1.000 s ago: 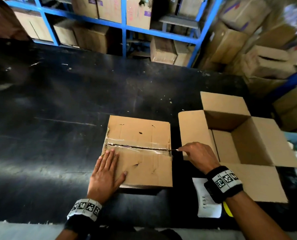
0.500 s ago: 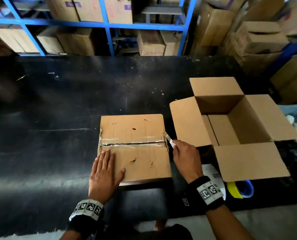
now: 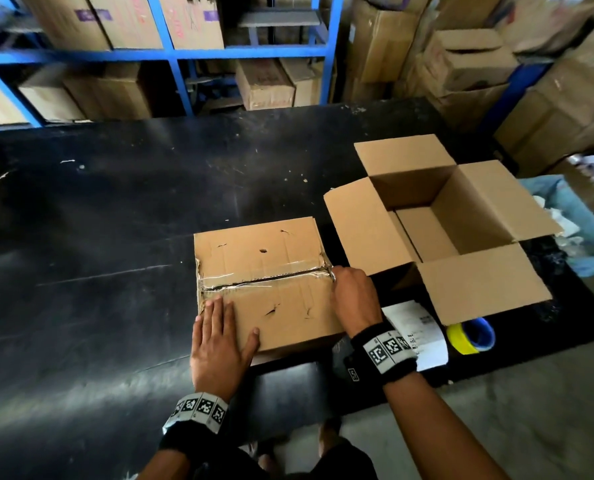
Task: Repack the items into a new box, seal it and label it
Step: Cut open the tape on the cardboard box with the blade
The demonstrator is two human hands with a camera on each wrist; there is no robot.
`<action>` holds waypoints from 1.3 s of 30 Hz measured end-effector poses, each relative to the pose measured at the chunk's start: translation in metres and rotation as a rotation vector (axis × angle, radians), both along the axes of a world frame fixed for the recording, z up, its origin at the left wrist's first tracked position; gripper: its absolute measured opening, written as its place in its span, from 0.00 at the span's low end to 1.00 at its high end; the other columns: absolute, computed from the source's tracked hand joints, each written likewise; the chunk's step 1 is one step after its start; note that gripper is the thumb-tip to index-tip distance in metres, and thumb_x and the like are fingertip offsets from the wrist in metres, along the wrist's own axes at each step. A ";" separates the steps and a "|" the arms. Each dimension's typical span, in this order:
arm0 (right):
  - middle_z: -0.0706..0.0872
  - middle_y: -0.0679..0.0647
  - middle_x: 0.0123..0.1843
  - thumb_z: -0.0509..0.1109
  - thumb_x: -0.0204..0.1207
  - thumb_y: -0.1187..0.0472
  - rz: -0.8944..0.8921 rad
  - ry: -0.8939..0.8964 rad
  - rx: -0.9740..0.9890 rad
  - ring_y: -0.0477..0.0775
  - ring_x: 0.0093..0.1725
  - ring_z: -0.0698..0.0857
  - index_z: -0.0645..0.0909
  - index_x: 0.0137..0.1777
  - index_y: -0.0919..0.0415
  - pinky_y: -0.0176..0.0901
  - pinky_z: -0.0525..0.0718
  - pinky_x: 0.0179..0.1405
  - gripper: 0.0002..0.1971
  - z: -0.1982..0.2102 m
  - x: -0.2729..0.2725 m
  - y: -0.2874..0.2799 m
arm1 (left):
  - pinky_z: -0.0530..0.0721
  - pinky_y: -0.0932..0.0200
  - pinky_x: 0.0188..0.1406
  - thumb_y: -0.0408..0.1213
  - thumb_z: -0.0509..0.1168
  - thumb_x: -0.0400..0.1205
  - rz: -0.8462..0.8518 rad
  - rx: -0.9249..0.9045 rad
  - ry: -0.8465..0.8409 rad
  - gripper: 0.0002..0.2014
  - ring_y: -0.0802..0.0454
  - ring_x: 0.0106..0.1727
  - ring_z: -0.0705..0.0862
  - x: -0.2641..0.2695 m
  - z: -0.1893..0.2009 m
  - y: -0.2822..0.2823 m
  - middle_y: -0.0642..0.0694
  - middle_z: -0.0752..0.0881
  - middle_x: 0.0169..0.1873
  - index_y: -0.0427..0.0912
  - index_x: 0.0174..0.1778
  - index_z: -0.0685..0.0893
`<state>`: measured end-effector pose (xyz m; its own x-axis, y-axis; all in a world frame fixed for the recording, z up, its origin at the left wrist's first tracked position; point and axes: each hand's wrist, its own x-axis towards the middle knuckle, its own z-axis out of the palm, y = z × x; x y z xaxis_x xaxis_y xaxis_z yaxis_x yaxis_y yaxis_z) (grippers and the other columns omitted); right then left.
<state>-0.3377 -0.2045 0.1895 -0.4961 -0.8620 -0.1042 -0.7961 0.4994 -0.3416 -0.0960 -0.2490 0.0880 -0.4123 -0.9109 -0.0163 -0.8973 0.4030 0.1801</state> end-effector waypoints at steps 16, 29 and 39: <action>0.92 0.60 0.49 0.66 0.82 0.68 -0.026 0.032 -0.009 0.61 0.47 0.90 0.89 0.56 0.61 0.51 0.89 0.47 0.11 0.040 0.000 0.021 | 0.56 0.45 0.85 0.66 0.49 0.81 0.031 0.030 0.166 0.41 0.44 0.85 0.59 0.002 -0.001 -0.002 0.42 0.63 0.84 0.41 0.83 0.66; 0.93 0.55 0.49 0.67 0.82 0.65 0.283 -0.139 -0.140 0.55 0.48 0.90 0.89 0.58 0.56 0.39 0.80 0.43 0.11 0.014 0.126 -0.051 | 0.58 0.49 0.85 0.56 0.65 0.83 0.173 0.319 0.577 0.42 0.46 0.86 0.57 0.049 -0.003 -0.036 0.41 0.59 0.85 0.38 0.86 0.55; 0.91 0.60 0.42 0.65 0.78 0.68 0.299 -0.158 -0.095 0.62 0.43 0.89 0.85 0.43 0.60 0.47 0.81 0.40 0.08 0.004 0.160 -0.075 | 0.77 0.47 0.73 0.58 0.61 0.84 0.203 0.382 0.690 0.37 0.46 0.74 0.77 0.044 -0.007 -0.030 0.41 0.74 0.78 0.45 0.86 0.58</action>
<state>-0.1779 -0.2799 0.1939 -0.2039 -0.9764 -0.0717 -0.8360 0.2118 -0.5062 -0.0519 -0.2792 0.0809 -0.2703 -0.9519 -0.1441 -0.5834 0.0429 0.8111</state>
